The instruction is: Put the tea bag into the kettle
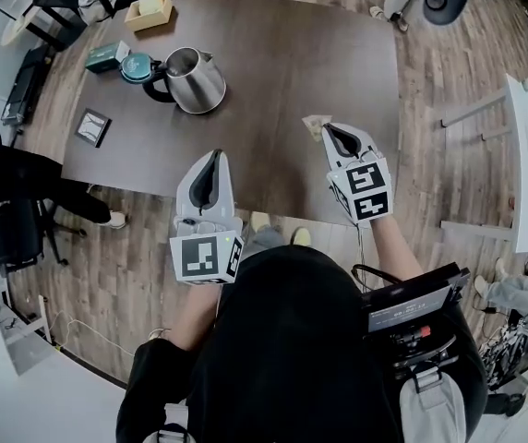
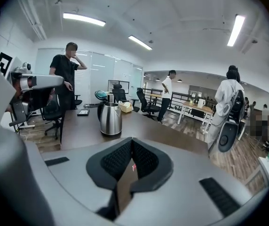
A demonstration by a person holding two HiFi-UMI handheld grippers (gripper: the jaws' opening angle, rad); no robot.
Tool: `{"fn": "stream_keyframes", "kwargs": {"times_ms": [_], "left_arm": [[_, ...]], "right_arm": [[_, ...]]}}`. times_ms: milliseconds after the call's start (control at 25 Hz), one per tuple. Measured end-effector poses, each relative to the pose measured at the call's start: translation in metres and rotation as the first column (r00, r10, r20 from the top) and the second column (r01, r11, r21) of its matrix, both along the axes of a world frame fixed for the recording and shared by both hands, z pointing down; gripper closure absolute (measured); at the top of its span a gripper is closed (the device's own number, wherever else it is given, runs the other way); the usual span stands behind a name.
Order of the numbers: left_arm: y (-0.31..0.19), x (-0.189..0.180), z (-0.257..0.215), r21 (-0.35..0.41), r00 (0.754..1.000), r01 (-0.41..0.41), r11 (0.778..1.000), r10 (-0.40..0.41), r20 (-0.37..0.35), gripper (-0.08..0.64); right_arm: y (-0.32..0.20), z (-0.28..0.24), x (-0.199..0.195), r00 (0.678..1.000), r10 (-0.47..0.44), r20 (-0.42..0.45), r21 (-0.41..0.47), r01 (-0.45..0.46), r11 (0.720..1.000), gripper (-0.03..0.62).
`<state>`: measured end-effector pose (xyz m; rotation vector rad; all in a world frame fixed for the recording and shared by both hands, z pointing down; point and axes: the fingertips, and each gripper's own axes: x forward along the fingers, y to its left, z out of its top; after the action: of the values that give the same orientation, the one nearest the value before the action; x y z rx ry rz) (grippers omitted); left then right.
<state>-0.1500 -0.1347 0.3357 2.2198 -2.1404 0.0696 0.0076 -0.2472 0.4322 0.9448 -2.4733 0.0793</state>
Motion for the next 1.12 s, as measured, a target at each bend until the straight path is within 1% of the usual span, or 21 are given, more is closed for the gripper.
{"fn": "stream_keyframes", "kwargs": {"times_ms": [280,480,800,1120], "left_arm": [[0.013,-0.031,-0.004,0.010,0.997,0.076,0.997,-0.076,0.005,0.557],[0.026,-0.062,0.000,0.006,0.992,0.123,0.992,-0.123,-0.001,0.557],[0.022,-0.093,0.004,0.011,0.994,0.111,0.994,-0.111,-0.015,0.557],[0.027,-0.134,0.007,0.009,0.994,0.109,0.994,-0.108,-0.024,0.557]], "right_arm": [[0.002,-0.013,-0.054,0.994,-0.102,0.030,0.022,0.101,0.995,0.584],[0.009,-0.018,-0.095,0.987,-0.156,0.035,0.035,0.155,0.987,0.584],[0.015,-0.026,-0.138,0.982,-0.183,0.038,0.049,0.181,0.982,0.584],[0.014,-0.030,-0.179,0.982,-0.182,0.040,0.060,0.180,0.982,0.584]]}}
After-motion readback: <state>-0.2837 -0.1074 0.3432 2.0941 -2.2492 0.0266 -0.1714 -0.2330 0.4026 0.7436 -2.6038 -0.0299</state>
